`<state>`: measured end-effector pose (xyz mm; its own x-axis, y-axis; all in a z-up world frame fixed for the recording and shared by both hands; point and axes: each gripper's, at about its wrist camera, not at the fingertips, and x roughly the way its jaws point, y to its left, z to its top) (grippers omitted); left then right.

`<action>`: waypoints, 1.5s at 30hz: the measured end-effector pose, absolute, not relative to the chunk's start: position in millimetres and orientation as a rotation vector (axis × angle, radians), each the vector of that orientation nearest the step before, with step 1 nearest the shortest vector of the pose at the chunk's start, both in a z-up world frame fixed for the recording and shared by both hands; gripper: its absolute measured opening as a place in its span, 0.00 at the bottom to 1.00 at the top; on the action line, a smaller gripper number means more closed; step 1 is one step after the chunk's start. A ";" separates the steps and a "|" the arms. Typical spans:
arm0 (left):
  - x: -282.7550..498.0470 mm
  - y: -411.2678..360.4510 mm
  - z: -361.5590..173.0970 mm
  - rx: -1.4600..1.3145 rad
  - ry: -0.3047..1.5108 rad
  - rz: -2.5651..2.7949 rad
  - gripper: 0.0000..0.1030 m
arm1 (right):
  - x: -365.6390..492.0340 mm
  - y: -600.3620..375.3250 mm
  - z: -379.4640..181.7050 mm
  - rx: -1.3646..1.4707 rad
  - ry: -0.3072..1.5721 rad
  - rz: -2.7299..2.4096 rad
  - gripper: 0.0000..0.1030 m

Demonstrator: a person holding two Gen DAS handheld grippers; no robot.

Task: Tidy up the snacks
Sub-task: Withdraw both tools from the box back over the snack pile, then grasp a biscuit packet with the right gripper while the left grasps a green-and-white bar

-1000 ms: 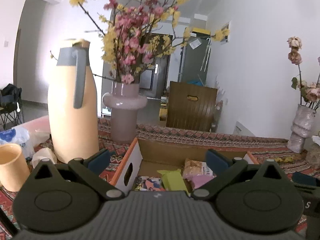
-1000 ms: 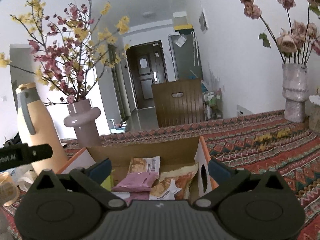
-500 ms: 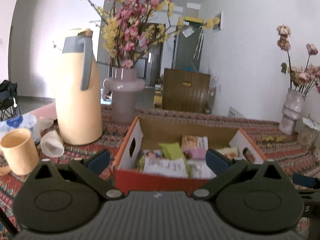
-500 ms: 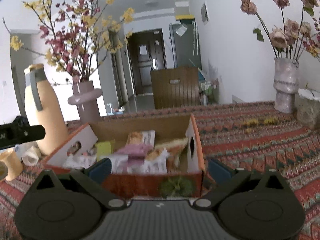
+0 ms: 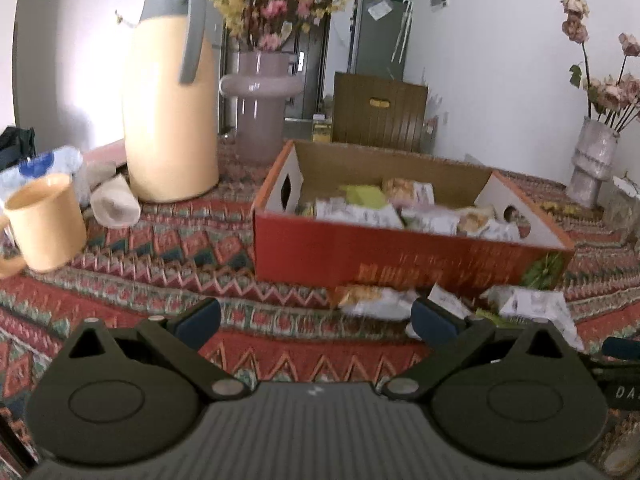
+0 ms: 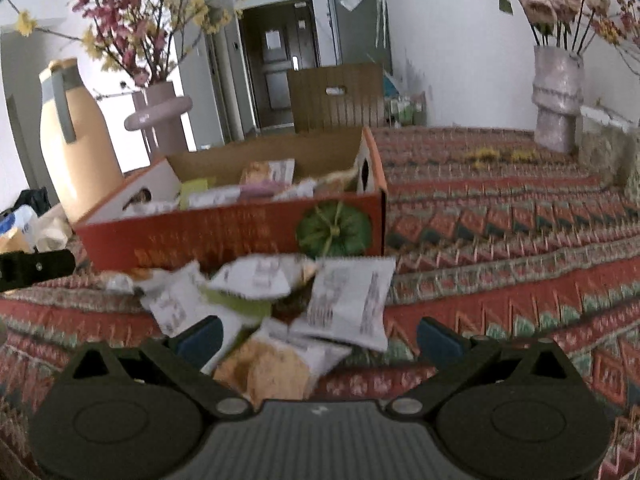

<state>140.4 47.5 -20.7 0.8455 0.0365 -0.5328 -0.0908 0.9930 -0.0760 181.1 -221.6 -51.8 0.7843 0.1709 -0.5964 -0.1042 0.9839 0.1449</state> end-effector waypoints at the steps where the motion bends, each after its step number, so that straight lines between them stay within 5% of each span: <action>1: 140.6 48.5 -25.5 -0.104 0.569 0.069 1.00 | 181.5 -220.5 -53.5 0.106 0.662 0.145 1.00; 32: 144.6 51.3 -39.2 -0.141 0.619 0.048 1.00 | 191.6 -195.8 -70.5 0.006 0.755 0.107 1.00; 39: 145.0 51.5 -39.8 -0.141 0.622 0.052 1.00 | 177.6 -197.5 -68.3 0.000 0.717 0.102 0.76; 45: 145.6 51.3 -40.2 -0.139 0.624 0.059 1.00 | 159.1 -200.1 -66.9 -0.026 0.677 0.116 0.71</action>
<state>145.6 51.3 -40.2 0.8102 0.0135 -0.5860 -0.0974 0.9889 -0.1118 159.1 -200.1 -66.9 0.7733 0.0990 -0.6263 -0.1160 0.9932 0.0137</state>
